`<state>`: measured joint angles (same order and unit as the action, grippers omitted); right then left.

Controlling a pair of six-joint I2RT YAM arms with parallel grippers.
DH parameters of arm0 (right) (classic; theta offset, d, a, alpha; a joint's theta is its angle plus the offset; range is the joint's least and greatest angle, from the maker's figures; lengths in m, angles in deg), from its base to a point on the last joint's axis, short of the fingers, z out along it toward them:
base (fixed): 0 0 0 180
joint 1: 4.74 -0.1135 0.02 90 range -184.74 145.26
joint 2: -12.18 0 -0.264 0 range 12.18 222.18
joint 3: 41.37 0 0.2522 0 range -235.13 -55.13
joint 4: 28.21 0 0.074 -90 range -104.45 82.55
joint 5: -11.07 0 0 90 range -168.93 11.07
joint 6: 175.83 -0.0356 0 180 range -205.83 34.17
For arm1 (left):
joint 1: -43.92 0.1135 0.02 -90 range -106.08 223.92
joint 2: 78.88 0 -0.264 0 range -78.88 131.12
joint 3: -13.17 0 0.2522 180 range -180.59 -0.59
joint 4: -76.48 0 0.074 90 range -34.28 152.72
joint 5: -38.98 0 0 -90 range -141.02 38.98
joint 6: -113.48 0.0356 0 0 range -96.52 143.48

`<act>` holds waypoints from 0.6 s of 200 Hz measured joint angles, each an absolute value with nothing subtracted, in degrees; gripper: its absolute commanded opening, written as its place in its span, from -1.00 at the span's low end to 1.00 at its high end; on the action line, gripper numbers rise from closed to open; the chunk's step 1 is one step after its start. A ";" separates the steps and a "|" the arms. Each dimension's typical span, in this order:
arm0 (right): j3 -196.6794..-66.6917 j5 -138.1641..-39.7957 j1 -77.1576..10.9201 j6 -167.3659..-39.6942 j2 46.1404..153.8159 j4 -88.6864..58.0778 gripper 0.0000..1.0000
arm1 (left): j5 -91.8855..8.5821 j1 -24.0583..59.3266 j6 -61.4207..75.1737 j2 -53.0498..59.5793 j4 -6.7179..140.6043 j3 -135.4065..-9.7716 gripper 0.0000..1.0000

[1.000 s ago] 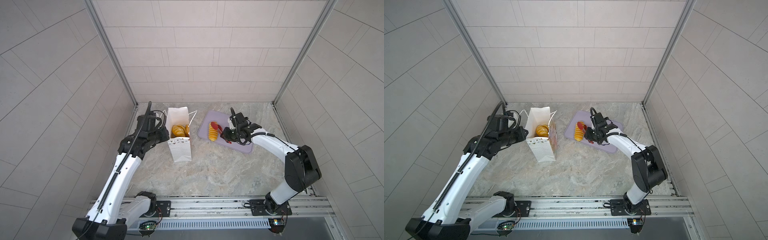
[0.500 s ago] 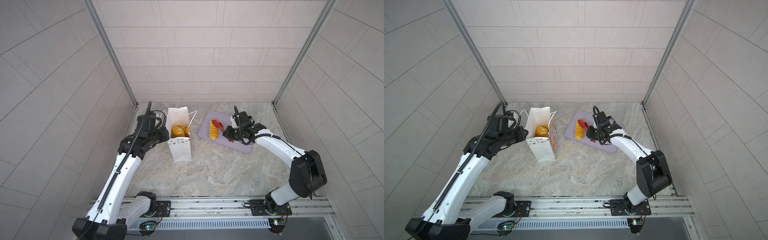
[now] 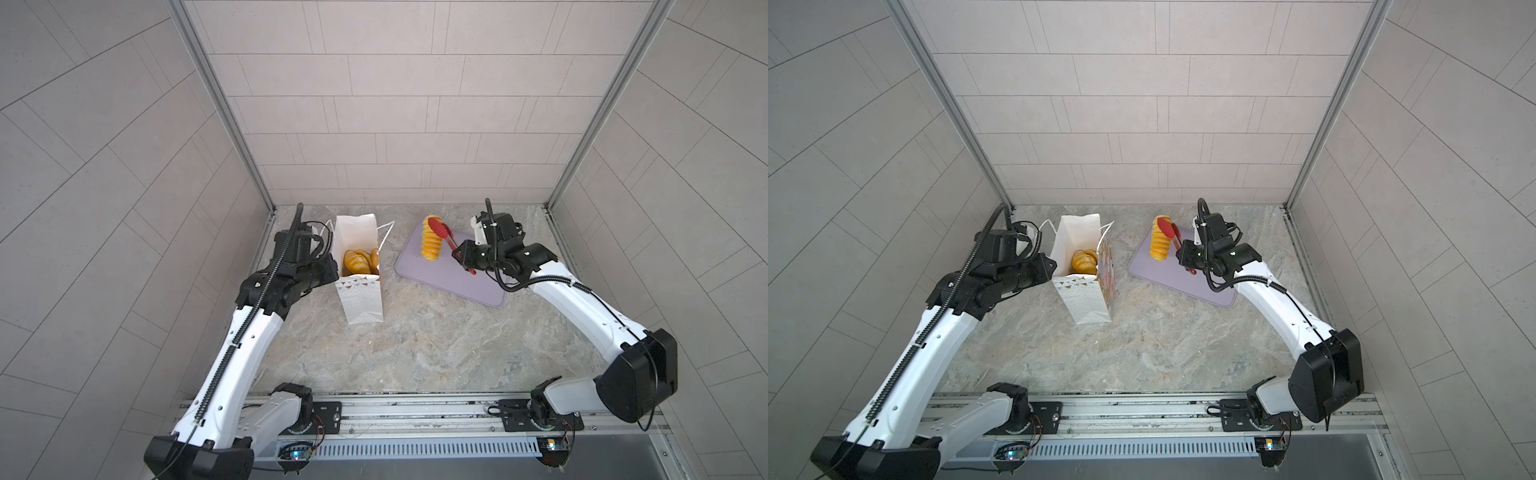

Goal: Place the fake bread into the paper bag
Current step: 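Lift the spiral bread upright with the tongs off the tray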

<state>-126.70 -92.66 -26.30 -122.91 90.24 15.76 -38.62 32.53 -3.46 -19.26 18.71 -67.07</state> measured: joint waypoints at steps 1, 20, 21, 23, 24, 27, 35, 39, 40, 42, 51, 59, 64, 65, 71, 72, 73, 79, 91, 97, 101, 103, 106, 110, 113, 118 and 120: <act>-126.75 -92.62 -26.30 -122.91 90.17 15.81 -0.43 | -38.62 32.53 -3.46 -19.26 18.71 -67.07 -0.64; -128.95 -91.86 -26.25 -122.47 88.62 16.81 -0.43 | -38.62 32.53 -3.46 -19.26 18.71 -67.07 -0.64; -129.04 -91.81 -26.25 -122.47 88.60 16.83 -0.43 | -38.62 32.53 -3.46 -19.26 18.71 -67.07 -0.64; -129.28 -91.75 -26.23 -122.41 88.53 16.90 -0.43 | -38.62 32.53 -3.46 -19.26 18.71 -67.07 -0.64; -129.39 -91.75 -26.23 -122.41 88.51 16.92 -0.43 | -38.62 32.53 -3.46 -19.26 18.71 -67.07 -0.64; -129.89 -91.68 -26.21 -122.28 88.32 17.10 -0.44 | -38.62 32.53 -3.46 -19.26 18.71 -67.07 -0.64; -131.01 -91.51 -26.21 -122.17 88.05 17.45 -0.44 | -38.62 32.53 -3.46 -19.26 18.71 -67.07 -0.64; -131.53 -91.46 -26.21 -122.06 87.97 17.62 -0.44 | -38.62 32.53 -3.46 -19.26 18.71 -67.07 -0.64; -131.75 -91.44 -26.21 -122.06 87.92 17.73 -0.44 | -38.62 32.53 -3.46 -19.26 18.71 -67.07 -0.64; -132.06 -91.40 -26.19 -122.04 87.90 17.84 -0.44 | -38.62 32.53 -3.46 -19.26 18.71 -67.07 -0.64; -133.28 -91.31 -26.19 -121.84 87.66 18.36 -0.43 | -38.62 32.53 -3.46 -19.26 18.71 -67.07 -0.64; -134.40 -91.29 -26.19 -121.80 87.51 18.89 -0.43 | -38.62 32.53 -3.46 -19.26 18.71 -67.09 -0.64; -135.10 -91.27 -26.19 -121.77 87.46 19.22 -0.43 | -38.62 32.53 -3.46 -19.26 18.71 -67.09 -0.64; -135.21 -91.27 -26.19 -121.77 87.44 19.26 -0.43 | -38.62 32.53 -3.46 -19.26 18.71 -67.09 -0.64; -136.01 -91.27 -26.19 -121.71 87.38 19.61 -0.44 | -38.62 32.53 -3.46 -19.26 18.71 -67.11 -0.64; -136.21 -91.27 -26.19 -121.69 87.35 19.68 -0.44 | -38.62 32.53 -3.46 -19.26 18.71 -67.11 -0.64; -136.30 -91.24 -26.19 -121.69 87.35 19.72 -0.43 | -38.62 32.53 -3.46 -19.26 18.71 -67.11 -0.64; -136.95 -91.20 -26.19 -121.64 87.29 19.94 -0.43 | -38.62 32.53 -3.46 -19.26 18.71 -67.11 -0.64; -138.22 -91.13 -26.19 -121.58 87.11 20.46 -0.43 | -38.62 32.53 -3.46 -19.26 18.71 -67.13 -0.64; -138.81 -91.11 -26.19 -121.56 87.03 20.77 -0.44 | -38.62 32.53 -3.46 -19.26 18.71 -67.15 -0.64; -139.21 -91.09 -26.19 -121.53 86.94 20.94 -0.43 | -38.62 32.53 -3.46 -19.26 18.71 -67.18 -0.64; -139.40 -91.09 -26.19 -121.51 86.92 21.03 -0.44 | -38.62 32.53 -3.46 -19.26 18.69 -67.20 -0.64; -139.66 -91.07 -26.19 -121.45 86.85 21.21 -0.43 | -38.62 32.53 -3.46 -19.26 18.69 -67.22 -0.64; -140.04 -91.09 -26.19 -121.42 86.81 21.42 -0.43 | -38.62 32.53 -3.46 -19.29 18.69 -67.24 -0.64; -140.34 -91.09 -26.19 -121.40 86.72 21.58 -0.44 | -38.62 32.53 -3.46 -19.31 18.69 -67.24 -0.64; -140.74 -91.09 -26.19 -121.38 86.65 21.86 -0.43 | -38.62 32.53 -3.46 -19.31 18.67 -67.29 -0.64; -140.82 -91.09 -26.19 -121.38 86.63 21.93 -0.43 | -38.62 32.53 -3.46 -19.31 18.65 -67.31 -0.64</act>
